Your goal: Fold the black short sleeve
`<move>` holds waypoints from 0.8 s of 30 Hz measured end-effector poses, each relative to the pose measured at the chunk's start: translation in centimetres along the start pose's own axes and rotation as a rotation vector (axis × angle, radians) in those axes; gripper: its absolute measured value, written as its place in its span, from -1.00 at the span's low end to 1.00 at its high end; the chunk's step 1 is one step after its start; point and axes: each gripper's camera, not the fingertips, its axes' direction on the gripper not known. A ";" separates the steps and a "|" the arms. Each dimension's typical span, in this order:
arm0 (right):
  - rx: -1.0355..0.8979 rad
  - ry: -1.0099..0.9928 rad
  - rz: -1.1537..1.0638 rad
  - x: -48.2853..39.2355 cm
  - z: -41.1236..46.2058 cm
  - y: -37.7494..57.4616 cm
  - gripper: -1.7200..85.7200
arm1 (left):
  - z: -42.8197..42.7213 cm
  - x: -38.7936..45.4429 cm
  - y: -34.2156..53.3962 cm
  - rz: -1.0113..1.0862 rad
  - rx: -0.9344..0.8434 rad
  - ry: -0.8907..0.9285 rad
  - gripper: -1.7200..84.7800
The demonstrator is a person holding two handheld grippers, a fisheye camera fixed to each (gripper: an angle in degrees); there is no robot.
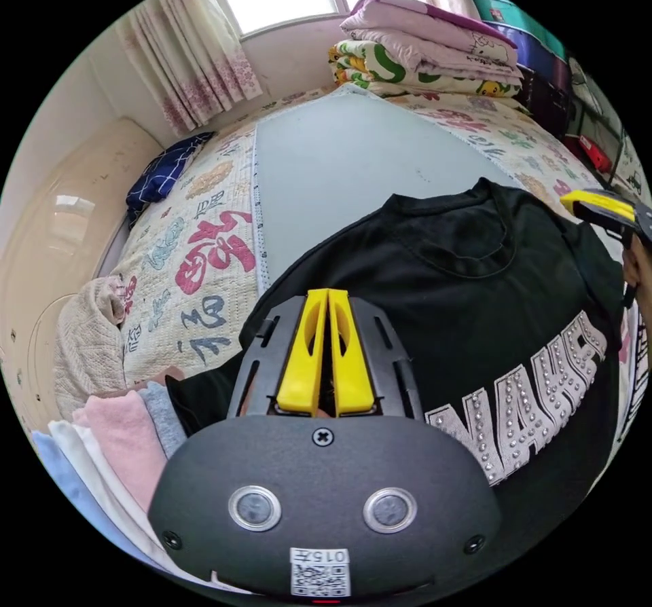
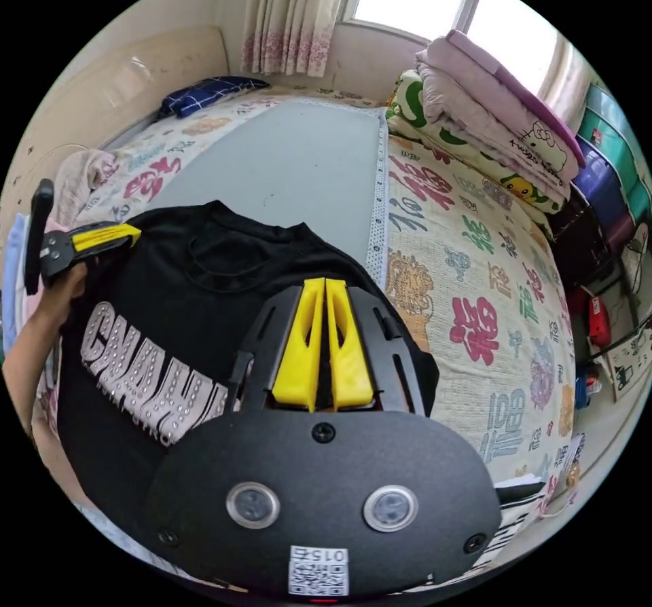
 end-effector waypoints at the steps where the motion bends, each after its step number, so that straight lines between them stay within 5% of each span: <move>1: -0.002 -0.012 -0.013 0.4 -1.1 1.0 -0.86 | -0.5 0.0 0.3 0.004 0.015 0.031 -0.97; 10: -0.170 -0.063 -0.118 0.8 -8.7 12.5 -0.60 | 0.1 2.8 2.1 0.088 -0.117 0.153 -0.96; 13: -0.158 -0.140 -0.246 -3.5 -9.5 14.0 -0.64 | 1.8 2.3 2.7 0.019 -0.155 0.207 -0.97; 18: -0.248 0.102 -0.333 -6.2 -6.4 14.7 -0.70 | 2.4 1.5 2.3 -0.032 -0.193 0.240 -0.97; 24: -0.203 0.239 -0.121 1.6 -10.8 14.3 -0.90 | 2.6 2.2 1.6 0.022 -0.233 0.206 -0.98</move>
